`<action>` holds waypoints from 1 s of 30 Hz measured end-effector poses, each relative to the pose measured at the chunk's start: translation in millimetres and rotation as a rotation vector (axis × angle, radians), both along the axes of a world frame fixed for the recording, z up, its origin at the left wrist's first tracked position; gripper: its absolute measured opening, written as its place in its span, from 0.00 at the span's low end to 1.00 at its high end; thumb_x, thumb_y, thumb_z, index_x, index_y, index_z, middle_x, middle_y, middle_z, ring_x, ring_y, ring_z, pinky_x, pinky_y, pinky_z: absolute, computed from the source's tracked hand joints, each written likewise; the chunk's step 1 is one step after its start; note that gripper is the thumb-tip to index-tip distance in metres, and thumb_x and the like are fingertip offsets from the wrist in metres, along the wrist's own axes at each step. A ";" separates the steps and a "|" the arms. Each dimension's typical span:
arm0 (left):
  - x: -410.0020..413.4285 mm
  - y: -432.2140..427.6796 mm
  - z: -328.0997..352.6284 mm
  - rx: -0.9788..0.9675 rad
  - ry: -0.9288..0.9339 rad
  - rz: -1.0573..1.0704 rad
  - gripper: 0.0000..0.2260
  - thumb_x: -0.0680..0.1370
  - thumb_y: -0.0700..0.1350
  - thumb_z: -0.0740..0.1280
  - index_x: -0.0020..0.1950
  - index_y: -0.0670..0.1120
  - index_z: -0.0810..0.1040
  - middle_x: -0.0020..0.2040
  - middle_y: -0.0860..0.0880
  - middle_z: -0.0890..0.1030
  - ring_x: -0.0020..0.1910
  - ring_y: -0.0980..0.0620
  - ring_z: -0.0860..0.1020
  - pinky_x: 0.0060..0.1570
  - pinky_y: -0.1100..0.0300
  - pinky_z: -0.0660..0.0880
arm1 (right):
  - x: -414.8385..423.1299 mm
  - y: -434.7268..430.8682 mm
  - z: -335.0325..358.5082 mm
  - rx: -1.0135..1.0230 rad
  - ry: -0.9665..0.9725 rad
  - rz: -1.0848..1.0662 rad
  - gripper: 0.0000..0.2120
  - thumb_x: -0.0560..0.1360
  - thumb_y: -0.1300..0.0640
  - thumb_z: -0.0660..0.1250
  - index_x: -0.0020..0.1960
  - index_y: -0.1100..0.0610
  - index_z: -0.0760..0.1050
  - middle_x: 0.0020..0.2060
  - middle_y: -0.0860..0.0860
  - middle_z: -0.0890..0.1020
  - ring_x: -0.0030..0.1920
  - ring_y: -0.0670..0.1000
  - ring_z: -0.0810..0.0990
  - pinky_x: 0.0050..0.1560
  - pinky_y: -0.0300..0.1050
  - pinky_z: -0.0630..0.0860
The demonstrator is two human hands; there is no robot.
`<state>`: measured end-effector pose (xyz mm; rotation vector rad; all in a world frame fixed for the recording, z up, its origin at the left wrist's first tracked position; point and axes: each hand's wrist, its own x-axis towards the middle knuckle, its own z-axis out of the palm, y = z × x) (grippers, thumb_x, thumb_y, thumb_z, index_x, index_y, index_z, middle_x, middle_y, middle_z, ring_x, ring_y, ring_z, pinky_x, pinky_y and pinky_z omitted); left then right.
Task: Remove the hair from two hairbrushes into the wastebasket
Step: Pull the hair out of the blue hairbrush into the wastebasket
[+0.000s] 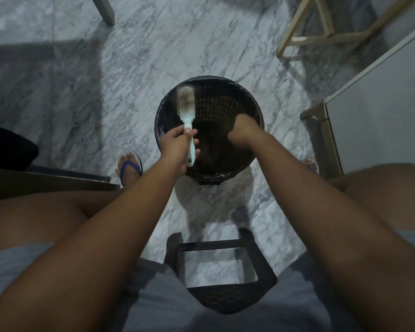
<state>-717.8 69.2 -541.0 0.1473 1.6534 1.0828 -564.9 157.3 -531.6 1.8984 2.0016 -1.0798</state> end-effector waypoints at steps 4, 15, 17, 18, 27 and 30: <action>0.6 -1.5 3.2 0.054 -0.021 -0.048 0.11 0.82 0.43 0.63 0.65 0.46 0.76 0.57 0.49 0.82 0.46 0.52 0.78 0.37 0.57 0.77 | -15.2 -5.5 -2.9 0.055 0.307 -0.053 0.33 0.78 0.58 0.65 0.79 0.57 0.55 0.68 0.59 0.74 0.59 0.56 0.78 0.57 0.46 0.75; 3.0 -0.2 -3.5 0.071 -0.346 -0.069 0.13 0.83 0.42 0.60 0.67 0.46 0.74 0.55 0.49 0.80 0.44 0.52 0.77 0.33 0.58 0.75 | -36.0 10.7 -15.9 0.423 0.506 -0.183 0.05 0.74 0.55 0.73 0.46 0.57 0.85 0.39 0.50 0.86 0.41 0.46 0.83 0.50 0.45 0.80; 3.1 -0.8 -4.4 0.065 -0.445 -0.060 0.12 0.84 0.42 0.57 0.66 0.45 0.75 0.55 0.49 0.80 0.41 0.54 0.76 0.30 0.61 0.74 | -34.3 12.1 -13.5 0.449 0.516 -0.176 0.06 0.75 0.55 0.72 0.46 0.57 0.85 0.39 0.49 0.86 0.41 0.46 0.83 0.49 0.43 0.80; 2.9 -1.5 -5.6 0.055 -0.475 -0.060 0.12 0.84 0.42 0.56 0.63 0.46 0.76 0.55 0.50 0.80 0.40 0.55 0.76 0.30 0.62 0.74 | -33.5 13.5 -10.5 0.479 0.529 -0.168 0.06 0.75 0.55 0.72 0.46 0.57 0.84 0.39 0.50 0.86 0.41 0.46 0.82 0.49 0.42 0.80; -4.5 -13.0 -21.1 -0.083 -0.542 0.021 0.15 0.85 0.48 0.55 0.58 0.44 0.80 0.44 0.48 0.78 0.40 0.54 0.76 0.33 0.61 0.76 | -35.2 35.4 33.0 1.029 0.802 -0.335 0.06 0.78 0.60 0.67 0.45 0.61 0.79 0.40 0.51 0.82 0.42 0.47 0.80 0.40 0.40 0.76; -9.1 -14.4 -18.7 -0.060 -0.518 0.009 0.13 0.85 0.46 0.56 0.56 0.45 0.80 0.48 0.50 0.80 0.44 0.56 0.77 0.39 0.60 0.75 | -27.2 36.3 17.4 0.814 0.610 -0.295 0.06 0.78 0.58 0.65 0.46 0.60 0.78 0.42 0.53 0.83 0.44 0.51 0.81 0.45 0.45 0.77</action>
